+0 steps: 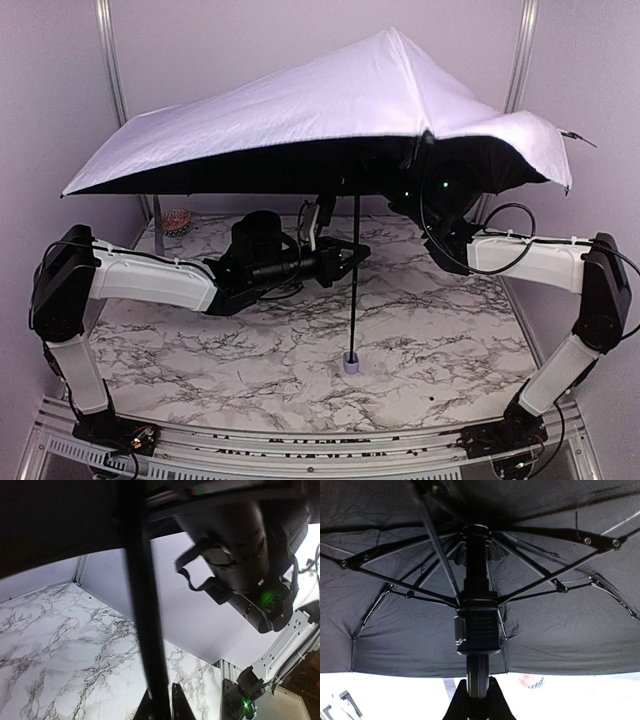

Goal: Put away the umbrella

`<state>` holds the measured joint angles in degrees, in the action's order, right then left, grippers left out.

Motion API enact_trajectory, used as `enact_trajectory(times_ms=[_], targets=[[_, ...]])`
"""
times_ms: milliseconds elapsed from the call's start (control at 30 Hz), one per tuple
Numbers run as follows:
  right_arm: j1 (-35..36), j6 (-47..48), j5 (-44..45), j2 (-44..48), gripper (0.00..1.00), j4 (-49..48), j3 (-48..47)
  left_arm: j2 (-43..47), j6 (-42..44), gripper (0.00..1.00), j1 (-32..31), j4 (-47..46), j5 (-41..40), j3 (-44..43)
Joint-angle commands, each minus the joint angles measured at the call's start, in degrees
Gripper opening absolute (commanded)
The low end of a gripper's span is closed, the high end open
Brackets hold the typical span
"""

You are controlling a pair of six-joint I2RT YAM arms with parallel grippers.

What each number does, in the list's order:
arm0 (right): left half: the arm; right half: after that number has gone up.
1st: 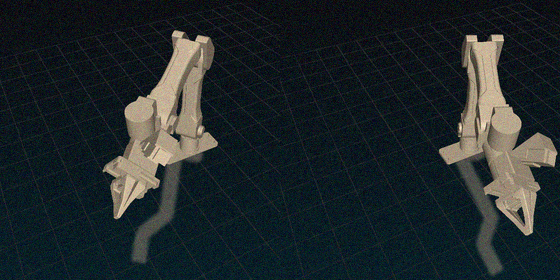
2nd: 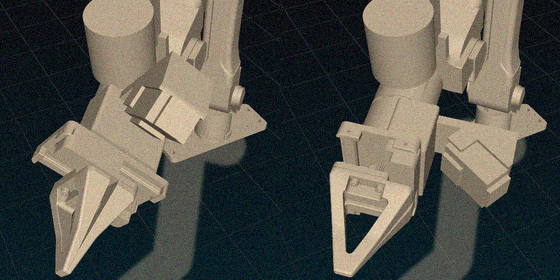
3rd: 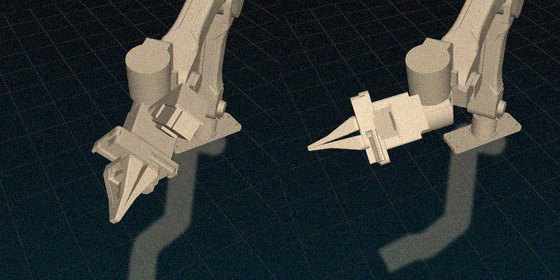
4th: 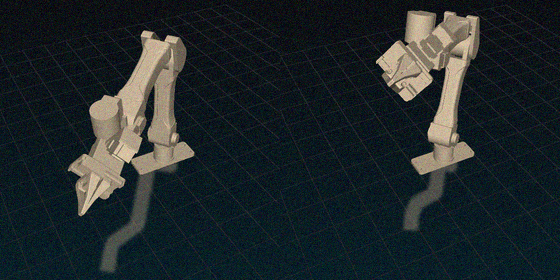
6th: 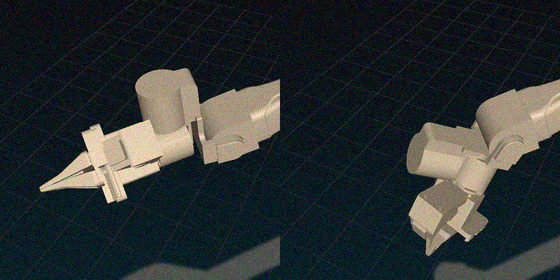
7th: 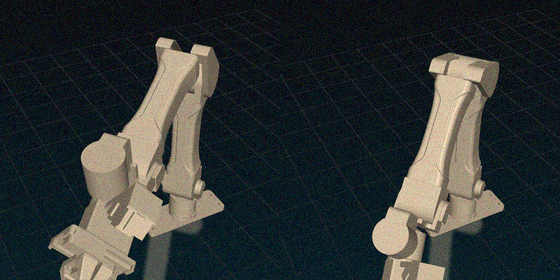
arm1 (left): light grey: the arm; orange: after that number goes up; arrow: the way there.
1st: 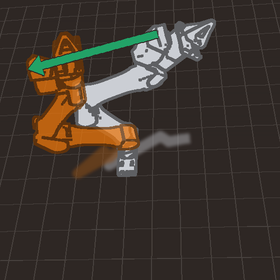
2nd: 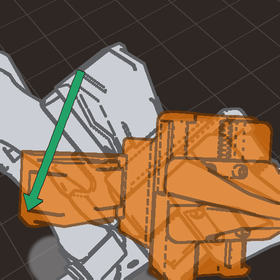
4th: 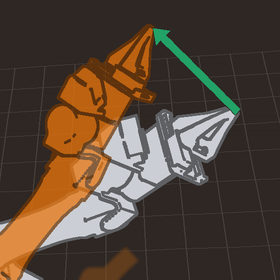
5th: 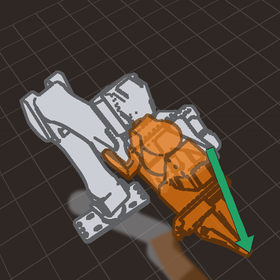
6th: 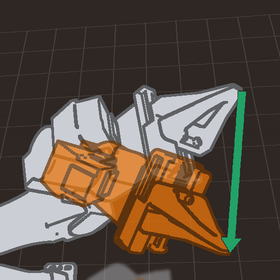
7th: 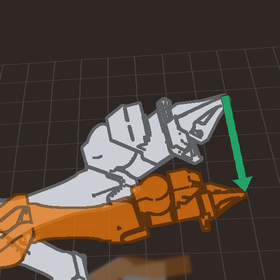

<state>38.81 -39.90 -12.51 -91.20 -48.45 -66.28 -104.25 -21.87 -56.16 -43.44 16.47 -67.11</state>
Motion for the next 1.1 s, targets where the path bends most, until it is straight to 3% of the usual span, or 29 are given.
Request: enact_trajectory(times_ms=[0, 167, 267, 433, 633, 900, 1067], targets=[[0.26, -1.30, 1.66, 1.52, 0.00, -3.76, -1.57, -1.41, -1.15, 0.00, -0.07, -0.56, 1.52, -0.92], [-0.79, -3.14, 0.26, 1.42, 0.00, -6.31, -0.73, -0.81, -3.46, 0.00, -0.01, -5.64, 0.72, 1.25], [-2.60, -7.59, -1.23, 0.56, 0.20, -12.59, 1.00, -0.40, -4.49, 0.00, 0.09, -9.18, 0.14, 2.72], [-3.88, -11.78, -3.98, -2.57, 0.36, -18.71, -0.53, -0.08, -3.49, 0.00, 0.11, -12.39, -1.48, 4.26], [-4.22, -16.13, -4.94, -5.30, 0.37, -20.89, -2.02, 0.11, -2.26, 0.00, 0.09, -13.07, -1.00, 4.27], [-4.13, -15.99, -7.74, -6.36, 0.49, -21.85, -3.34, -0.91, -4.11, 0.00, 0.31, -12.72, 1.37, 2.71], [-3.83, -15.25, -8.32, -6.41, 0.51, -20.38, -4.13, -0.96, -4.92, 0.00, 0.40, -12.72, 1.77, 2.48]])
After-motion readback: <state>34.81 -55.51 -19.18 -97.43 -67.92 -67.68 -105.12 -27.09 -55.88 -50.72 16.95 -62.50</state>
